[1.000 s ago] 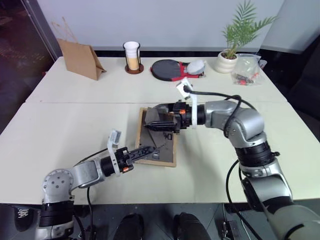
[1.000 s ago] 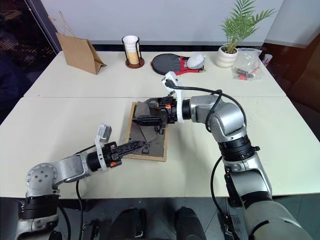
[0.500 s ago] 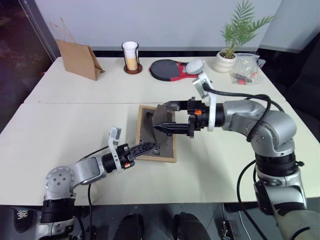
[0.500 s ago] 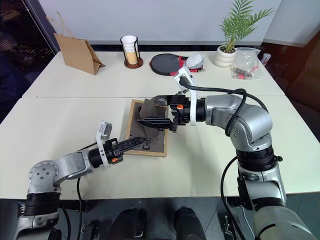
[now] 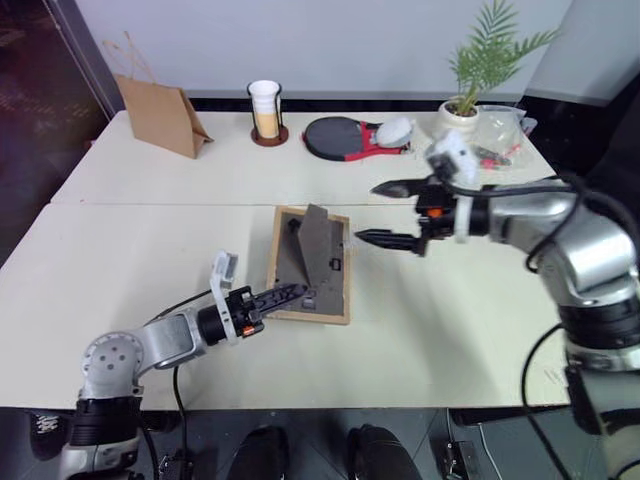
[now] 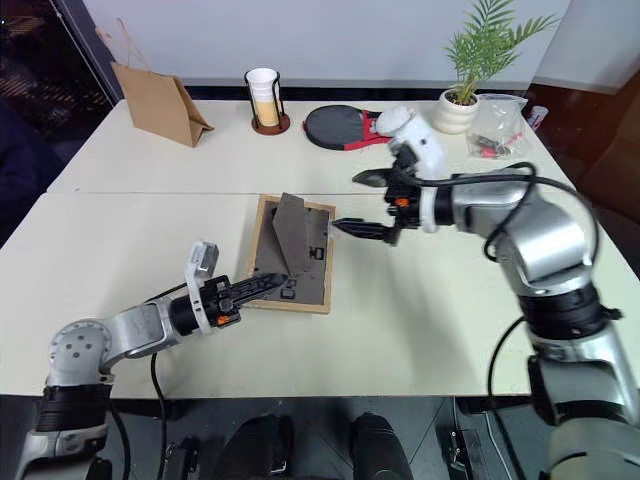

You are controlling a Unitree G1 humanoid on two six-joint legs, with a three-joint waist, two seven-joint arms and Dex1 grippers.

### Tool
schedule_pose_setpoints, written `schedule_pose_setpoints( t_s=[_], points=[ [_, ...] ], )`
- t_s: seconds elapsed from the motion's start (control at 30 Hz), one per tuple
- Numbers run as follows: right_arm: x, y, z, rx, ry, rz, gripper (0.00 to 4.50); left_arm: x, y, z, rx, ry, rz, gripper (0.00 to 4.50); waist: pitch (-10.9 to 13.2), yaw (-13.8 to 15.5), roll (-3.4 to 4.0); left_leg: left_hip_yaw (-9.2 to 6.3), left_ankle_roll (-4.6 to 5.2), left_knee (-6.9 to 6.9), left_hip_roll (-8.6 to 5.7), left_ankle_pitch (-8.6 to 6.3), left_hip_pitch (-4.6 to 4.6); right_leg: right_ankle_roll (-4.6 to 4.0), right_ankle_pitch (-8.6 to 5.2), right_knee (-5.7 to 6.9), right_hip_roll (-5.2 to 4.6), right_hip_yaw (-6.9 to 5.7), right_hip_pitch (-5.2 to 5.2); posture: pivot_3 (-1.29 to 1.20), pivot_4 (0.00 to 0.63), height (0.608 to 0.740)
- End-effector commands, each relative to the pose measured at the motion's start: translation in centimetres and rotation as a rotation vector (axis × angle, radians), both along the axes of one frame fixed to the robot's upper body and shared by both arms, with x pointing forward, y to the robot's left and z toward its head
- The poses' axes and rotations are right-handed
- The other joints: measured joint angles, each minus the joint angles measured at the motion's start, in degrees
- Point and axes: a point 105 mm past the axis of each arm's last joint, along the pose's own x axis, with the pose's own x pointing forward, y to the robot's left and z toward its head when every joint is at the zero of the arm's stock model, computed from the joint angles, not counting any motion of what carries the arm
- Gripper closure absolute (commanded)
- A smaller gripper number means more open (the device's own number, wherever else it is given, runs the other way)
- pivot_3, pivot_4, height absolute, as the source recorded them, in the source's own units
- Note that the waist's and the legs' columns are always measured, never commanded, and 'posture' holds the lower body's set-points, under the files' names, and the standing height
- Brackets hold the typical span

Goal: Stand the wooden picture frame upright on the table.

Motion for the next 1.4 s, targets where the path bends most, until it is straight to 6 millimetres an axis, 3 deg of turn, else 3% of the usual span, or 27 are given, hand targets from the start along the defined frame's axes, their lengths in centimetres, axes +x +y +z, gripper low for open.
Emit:
schedule_pose_setpoints(
  t_s=[0.03, 0.13, 0.2, 0.27, 0.37, 0.63, 0.8, 0.9, 1.0, 1.07, 1.2, 1.23, 1.4],
  points=[
    [0.2, -1.2, -0.2, -0.186, -0.221, -0.016, 0.08, 0.0, 0.2, 1.7, -0.056, -0.066, -0.006, 3.47, 0.0, 0.0, 0.0, 0.01, 0.0, 0.01, 0.0, 0.0, -0.01, 0.0, 0.0, -0.03, 0.01, -0.01, 0.0, 0.0, 0.15, 0.74],
    [1.6, -1.0, -2.1, -0.326, -0.464, -0.021, 0.08, 0.1, 0.4, 2.0, -0.085, -0.066, -0.002, 3.47, 0.0, -0.6, 0.0, 0.1, 0.01, 0.06, 0.01, 0.0, 0.01, 0.0, 0.0, -0.02, 0.09, 0.06, 0.0, 0.0, 0.15, 0.74],
    [2.5, -0.3, -3.2, -0.465, -0.731, -0.001, 0.08, 0.2, 0.4, 1.9, -0.086, -0.064, -0.003, 3.47, 0.0, -0.6, 0.0, 0.15, -0.01, 0.09, 0.03, 0.02, 0.07, 0.03, 0.01, 0.09, 0.24, 0.12, -0.01, 0.0, 0.15, 0.74],
    [2.3, 1.0, -3.8, -0.499, -0.952, 0.069, 0.08, 0.2, 0.5, 1.8, -0.086, -0.06, -0.007, 3.47, 0.0, -0.5, -0.01, 0.19, -0.09, 0.12, 0.01, 0.06, 0.07, 0.16, 0.07, 0.21, 0.37, 0.18, -0.11, 0.0, 0.15, 0.74],
    [1.7, 2.6, -4.9, -0.469, -1.123, 0.154, 0.08, 0.2, 0.5, 1.8, -0.089, -0.059, -0.014, 3.47, 0.0, -0.4, -0.02, 0.18, -0.23, 0.1, 0.03, 0.15, 0.07, 0.18, 0.08, 0.24, 0.42, 0.22, -0.13, 0.0, 0.15, 0.74],
    [1.3, 6.9, -5.8, -0.361, -1.302, 0.282, 0.08, -0.1, 0.4, 2.4, -0.104, -0.068, -0.024, 3.47, 0.0, -0.5, -0.03, 0.16, -0.61, 0.11, 0.08, 0.37, 0.08, 0.21, 0.09, 0.31, 0.44, 0.25, -0.12, 0.0, 0.15, 0.74],
    [1.7, 8.3, -6.2, -0.342, -1.315, 0.322, 0.08, -0.3, 0.1, 2.7, -0.113, -0.071, -0.028, 3.47, 0.0, -0.4, -0.03, 0.1, -0.62, 0.11, 0.08, 0.38, 0.09, 0.21, 0.1, 0.33, 0.44, 0.24, -0.11, 0.0, 0.15, 0.74],
    [2.0, 8.6, -6.2, -0.339, -1.315, 0.334, 0.98, -0.5, -0.1, 2.7, -0.115, -0.071, -0.027, 3.47, 0.0, -0.2, -0.03, 0.1, -0.62, 0.12, 0.07, 0.38, 0.09, 0.21, 0.1, 0.33, 0.4, 0.23, -0.08, 0.0, 0.15, 0.74],
    [2.0, 8.7, -6.0, -0.335, -1.324, 0.34, 2.48, -0.6, -0.2, 2.8, -0.117, -0.071, -0.024, 3.47, 0.0, -0.3, -0.03, 0.1, -0.62, 0.14, 0.07, 0.38, 0.09, 0.22, 0.1, 0.34, 0.38, 0.23, -0.07, 0.0, 0.15, 0.74],
    [2.1, 8.5, -5.8, -0.333, -1.33, 0.338, 3.17, -0.6, -0.3, 2.8, -0.117, -0.07, -0.02, 3.47, 0.0, -0.4, -0.03, 0.1, -0.62, 0.14, 0.08, 0.38, 0.11, 0.22, 0.1, 0.38, 0.36, 0.24, -0.08, 0.0, 0.15, 0.74],
    [2.4, 8.1, -5.3, -0.314, -1.309, 0.319, 3.26, -0.6, 0.0, 2.7, -0.079, -0.085, 0.0, 3.47, 0.0, -0.4, -0.03, 0.08, -0.6, 0.1, 0.09, 0.37, 0.29, 0.21, 0.1, 0.41, 0.41, 0.23, 0.08, 0.0, 0.15, 0.74],
    [2.4, 8.0, -4.9, -0.303, -1.302, 0.311, 3.27, -0.7, 0.4, 2.6, -0.042, -0.103, 0.0, 2.43, 0.0, -0.5, -0.07, 0.08, -0.6, 0.1, 0.09, 0.37, 0.29, 0.21, 0.1, 0.41, 0.42, 0.24, 0.08, 0.0, 0.15, 0.74],
    [2.8, 7.2, -3.7, -0.231, -1.153, 0.277, 3.27, -1.1, 3.0, 2.6, 0.152, -0.225, 0.023, 0.04, 0.0, -0.6, -0.06, 0.09, -0.44, 0.06, 0.11, 0.28, 0.48, 0.2, 0.09, 0.38, 0.5, 0.25, 0.27, 0.0, 0.15, 0.74]
  ],
)
